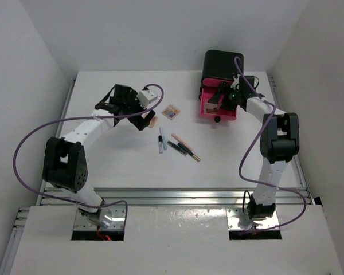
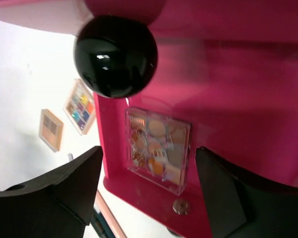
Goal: Organize the makeup
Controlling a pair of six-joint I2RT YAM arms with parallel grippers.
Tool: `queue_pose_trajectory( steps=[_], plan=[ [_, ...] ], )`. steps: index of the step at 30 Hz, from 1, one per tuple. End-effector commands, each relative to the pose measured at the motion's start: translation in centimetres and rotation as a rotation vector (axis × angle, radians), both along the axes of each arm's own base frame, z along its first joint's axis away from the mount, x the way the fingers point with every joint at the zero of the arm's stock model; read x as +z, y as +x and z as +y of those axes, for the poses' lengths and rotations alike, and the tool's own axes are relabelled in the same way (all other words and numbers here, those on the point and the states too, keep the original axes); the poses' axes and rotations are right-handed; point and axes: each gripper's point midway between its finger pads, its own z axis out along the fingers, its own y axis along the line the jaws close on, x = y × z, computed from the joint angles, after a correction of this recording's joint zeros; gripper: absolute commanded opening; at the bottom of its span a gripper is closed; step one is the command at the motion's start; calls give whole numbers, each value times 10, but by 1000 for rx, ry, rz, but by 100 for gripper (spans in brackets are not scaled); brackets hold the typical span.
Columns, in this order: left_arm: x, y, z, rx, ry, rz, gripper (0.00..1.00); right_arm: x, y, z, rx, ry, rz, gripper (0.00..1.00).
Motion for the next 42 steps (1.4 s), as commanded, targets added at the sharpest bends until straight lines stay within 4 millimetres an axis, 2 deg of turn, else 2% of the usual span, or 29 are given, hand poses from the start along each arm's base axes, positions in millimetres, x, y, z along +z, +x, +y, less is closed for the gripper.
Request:
queue_pose_trajectory(
  steps=[1,2,8,9,12,13,16,17,18,19,20,21,23,24,25,28,29,30,37,42],
  plan=[
    [12,6,1,10,-15,-36,100,9,-1,-10,34,-91,18,77],
    [7,5,-3,1,-12,-25,100,6,-7,-11,41,-102,46,78],
    [2,14,-6,46,7,-13,100,35,0,-13,68,-188,-35,80],
    [-8,14,-5,63,10,12,100,37,-2,-11,79,-198,-37,80],
    [-9,26,-7,134,-2,28,100,59,-5,-2,140,-262,-91,85],
    [-23,30,-7,166,-4,64,100,76,-7,3,152,-273,-127,89],
    [-30,41,-9,212,-5,116,100,86,-20,9,204,-320,-152,96],
    [-49,44,-10,233,-2,174,100,97,-26,8,204,-325,-177,100],
    [-40,56,-17,235,-24,167,100,93,-34,7,208,-324,-158,100],
    [-47,55,-17,245,-15,211,100,92,-38,7,214,-332,-155,100],
    [-49,59,-19,262,-23,231,100,104,-43,6,208,-334,-177,100],
    [-56,67,-18,287,-9,249,100,94,-51,2,211,-361,-151,100],
    [-62,74,-14,333,12,259,100,97,-59,-1,211,-376,-148,100],
    [-67,81,-10,366,29,253,100,88,-66,-4,219,-392,-123,100],
    [-75,78,-11,369,52,267,100,90,-68,-6,218,-396,-122,100],
    [-78,90,-7,421,64,251,100,80,-78,-5,227,-395,-91,100],
    [-88,89,-5,436,79,272,100,79,-79,-5,226,-393,-87,100],
    [-90,91,-6,436,79,272,100,80,-83,-4,223,-385,-83,100],
    [-103,78,-17,390,39,347,100,75,-92,-5,218,-385,-64,100],
    [-131,59,-17,390,70,415,100,74,-96,-7,222,-393,-56,100]
  ],
)
